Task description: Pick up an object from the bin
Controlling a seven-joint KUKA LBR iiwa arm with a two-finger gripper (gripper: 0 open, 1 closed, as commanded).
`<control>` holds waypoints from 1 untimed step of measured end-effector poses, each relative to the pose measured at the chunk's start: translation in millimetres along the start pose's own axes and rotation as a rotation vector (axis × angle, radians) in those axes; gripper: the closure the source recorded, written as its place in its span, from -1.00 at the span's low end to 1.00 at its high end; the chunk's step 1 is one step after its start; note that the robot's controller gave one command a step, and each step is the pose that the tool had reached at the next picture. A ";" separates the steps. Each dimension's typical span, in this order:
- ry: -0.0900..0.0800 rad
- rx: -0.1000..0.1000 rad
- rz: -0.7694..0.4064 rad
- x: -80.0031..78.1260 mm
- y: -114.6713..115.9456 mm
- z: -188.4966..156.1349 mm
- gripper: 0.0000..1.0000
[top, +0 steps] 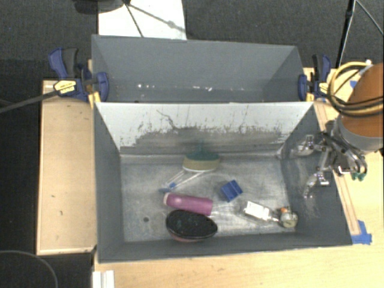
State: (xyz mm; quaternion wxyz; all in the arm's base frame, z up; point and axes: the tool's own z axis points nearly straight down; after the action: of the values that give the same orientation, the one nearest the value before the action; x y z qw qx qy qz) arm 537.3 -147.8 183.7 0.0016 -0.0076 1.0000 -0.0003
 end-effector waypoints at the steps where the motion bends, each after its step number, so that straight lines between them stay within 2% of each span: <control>1: -0.007 0.000 -0.049 24.7 37.0 112.6 -1.00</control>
Offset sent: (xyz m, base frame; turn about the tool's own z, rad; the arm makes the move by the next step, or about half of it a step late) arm -0.0275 0.0356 -0.1137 -0.0395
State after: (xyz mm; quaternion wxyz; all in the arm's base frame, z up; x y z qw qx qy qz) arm 512.4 -111.3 71.0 0.0050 -0.0320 0.9995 -0.0003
